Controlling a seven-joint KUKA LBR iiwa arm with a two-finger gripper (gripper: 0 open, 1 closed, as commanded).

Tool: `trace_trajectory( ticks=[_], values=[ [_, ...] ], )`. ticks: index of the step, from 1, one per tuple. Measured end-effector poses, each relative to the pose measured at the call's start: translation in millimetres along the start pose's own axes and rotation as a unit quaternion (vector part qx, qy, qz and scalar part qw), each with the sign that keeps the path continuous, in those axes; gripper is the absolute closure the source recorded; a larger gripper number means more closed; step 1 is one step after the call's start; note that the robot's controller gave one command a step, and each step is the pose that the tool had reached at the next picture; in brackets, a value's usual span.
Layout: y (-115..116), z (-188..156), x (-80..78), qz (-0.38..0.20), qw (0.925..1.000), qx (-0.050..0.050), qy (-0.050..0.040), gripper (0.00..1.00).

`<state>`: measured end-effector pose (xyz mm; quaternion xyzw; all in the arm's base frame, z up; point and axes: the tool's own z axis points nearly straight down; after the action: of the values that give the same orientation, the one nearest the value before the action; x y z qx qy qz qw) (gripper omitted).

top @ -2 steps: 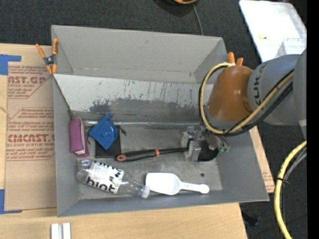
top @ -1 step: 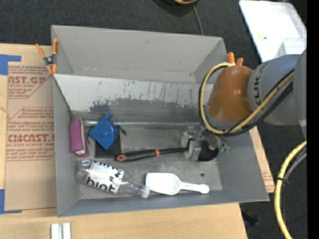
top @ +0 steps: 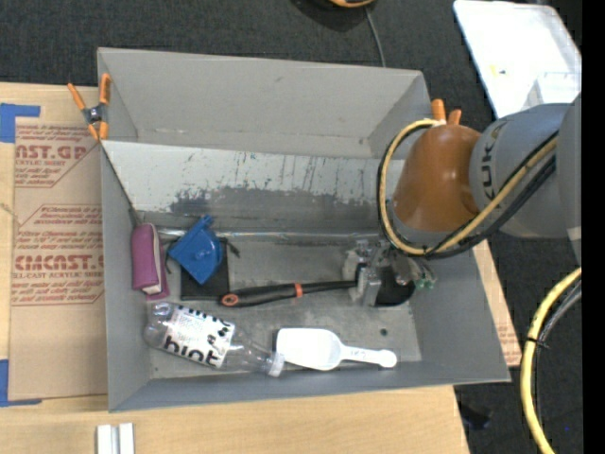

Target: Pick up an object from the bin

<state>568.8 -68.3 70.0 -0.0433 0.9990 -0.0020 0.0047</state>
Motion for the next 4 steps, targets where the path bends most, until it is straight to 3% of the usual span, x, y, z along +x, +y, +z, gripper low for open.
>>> trace_trajectory(
  ticks=[4],
  values=[
    [0.0,0.0,0.0,0.000,1.0000,0.000,0.0000,1.00]
  ],
)
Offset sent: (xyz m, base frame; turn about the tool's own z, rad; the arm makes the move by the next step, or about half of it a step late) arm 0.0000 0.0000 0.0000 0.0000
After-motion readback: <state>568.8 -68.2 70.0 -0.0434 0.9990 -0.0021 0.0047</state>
